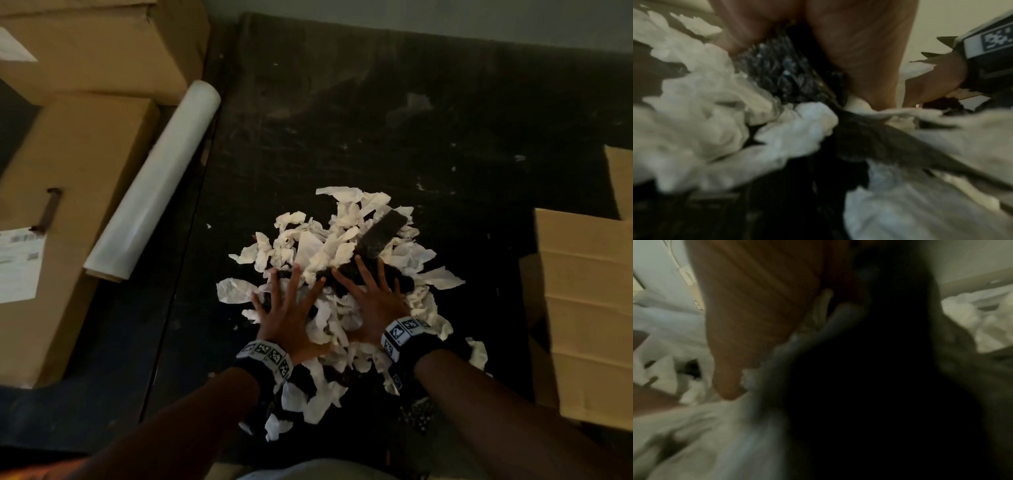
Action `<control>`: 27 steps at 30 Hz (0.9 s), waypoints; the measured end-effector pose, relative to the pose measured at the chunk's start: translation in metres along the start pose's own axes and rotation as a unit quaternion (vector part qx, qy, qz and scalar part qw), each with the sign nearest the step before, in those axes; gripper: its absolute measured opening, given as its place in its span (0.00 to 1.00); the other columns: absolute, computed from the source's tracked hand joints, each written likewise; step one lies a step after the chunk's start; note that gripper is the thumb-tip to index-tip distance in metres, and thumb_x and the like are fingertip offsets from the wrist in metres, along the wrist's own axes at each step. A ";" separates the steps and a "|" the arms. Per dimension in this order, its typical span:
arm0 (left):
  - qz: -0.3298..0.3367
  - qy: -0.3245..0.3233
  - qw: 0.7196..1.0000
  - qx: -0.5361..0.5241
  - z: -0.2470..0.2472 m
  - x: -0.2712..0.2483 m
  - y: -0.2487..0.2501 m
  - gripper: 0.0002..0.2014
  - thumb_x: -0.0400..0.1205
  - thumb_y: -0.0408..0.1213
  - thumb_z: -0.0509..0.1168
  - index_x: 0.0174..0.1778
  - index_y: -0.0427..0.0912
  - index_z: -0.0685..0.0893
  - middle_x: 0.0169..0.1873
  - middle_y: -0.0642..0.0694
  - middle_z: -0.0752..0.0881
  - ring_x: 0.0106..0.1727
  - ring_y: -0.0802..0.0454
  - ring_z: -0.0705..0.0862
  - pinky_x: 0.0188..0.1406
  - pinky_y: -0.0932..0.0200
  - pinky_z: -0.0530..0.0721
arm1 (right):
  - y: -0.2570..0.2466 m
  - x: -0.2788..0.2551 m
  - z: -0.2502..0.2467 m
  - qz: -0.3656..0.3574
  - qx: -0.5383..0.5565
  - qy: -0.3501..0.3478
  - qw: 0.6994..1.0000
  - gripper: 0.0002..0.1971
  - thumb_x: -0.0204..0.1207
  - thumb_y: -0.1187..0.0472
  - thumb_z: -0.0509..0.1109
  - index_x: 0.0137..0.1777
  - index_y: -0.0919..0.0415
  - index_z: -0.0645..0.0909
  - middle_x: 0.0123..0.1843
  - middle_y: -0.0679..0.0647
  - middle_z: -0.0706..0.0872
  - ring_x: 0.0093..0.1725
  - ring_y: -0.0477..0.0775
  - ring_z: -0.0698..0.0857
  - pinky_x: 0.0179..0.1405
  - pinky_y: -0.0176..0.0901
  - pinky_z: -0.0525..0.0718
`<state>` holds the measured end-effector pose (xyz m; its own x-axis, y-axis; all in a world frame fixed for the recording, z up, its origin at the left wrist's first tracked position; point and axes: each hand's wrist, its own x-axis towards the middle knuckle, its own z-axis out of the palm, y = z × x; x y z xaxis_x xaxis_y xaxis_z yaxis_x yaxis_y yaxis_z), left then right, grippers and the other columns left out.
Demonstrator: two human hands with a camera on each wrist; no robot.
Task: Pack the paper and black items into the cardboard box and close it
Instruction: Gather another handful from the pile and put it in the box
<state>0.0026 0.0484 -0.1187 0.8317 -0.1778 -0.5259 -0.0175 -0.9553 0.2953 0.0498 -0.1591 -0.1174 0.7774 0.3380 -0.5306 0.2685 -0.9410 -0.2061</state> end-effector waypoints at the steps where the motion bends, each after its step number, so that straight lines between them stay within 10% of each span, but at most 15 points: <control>1: -0.001 0.010 1.000 -0.002 0.002 0.001 -0.001 0.62 0.61 0.84 0.61 0.82 0.73 0.30 0.81 0.54 0.18 0.80 0.33 0.18 0.72 0.10 0.39 | 0.001 0.000 0.003 0.001 0.003 0.017 1.000 0.65 0.56 0.24 0.76 0.79 0.22 0.27 0.86 0.46 0.24 0.85 0.73 0.32 0.78 0.85 0.49; 9: 0.046 0.084 0.995 -0.015 0.012 0.006 -0.012 0.49 0.75 0.67 0.68 0.86 0.68 0.45 0.87 0.55 0.31 0.87 0.40 0.30 0.82 0.22 0.52 | 0.000 -0.001 0.013 0.004 0.023 0.074 0.997 0.43 0.79 0.39 0.69 0.84 0.26 0.42 0.89 0.44 0.34 0.87 0.68 0.39 0.74 0.72 0.71; 16: 0.063 0.098 0.993 0.006 0.012 0.010 -0.016 0.52 0.75 0.46 0.79 0.87 0.65 0.50 0.88 0.55 0.38 0.89 0.43 0.38 0.80 0.36 0.70 | 0.000 0.009 0.022 0.013 0.023 0.086 0.996 0.39 0.79 0.45 0.70 0.85 0.31 0.52 0.90 0.49 0.48 0.88 0.65 0.50 0.63 0.71 0.83; 27: 0.070 0.158 0.985 -0.030 -0.004 -0.007 -0.015 0.45 0.74 0.36 0.79 0.82 0.66 0.64 0.88 0.56 0.52 0.88 0.44 0.55 0.51 0.42 0.92 | -0.013 -0.006 0.010 -0.008 0.037 0.107 0.994 0.40 0.78 0.51 0.72 0.86 0.36 0.54 0.90 0.49 0.49 0.87 0.57 0.59 0.66 0.60 0.84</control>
<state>-0.0009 0.0650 -0.1163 0.9545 -0.2163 -0.2055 -0.1201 -0.9091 0.3988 0.0364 -0.1489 -0.1198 0.8784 0.3344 -0.3415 0.2456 -0.9287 -0.2777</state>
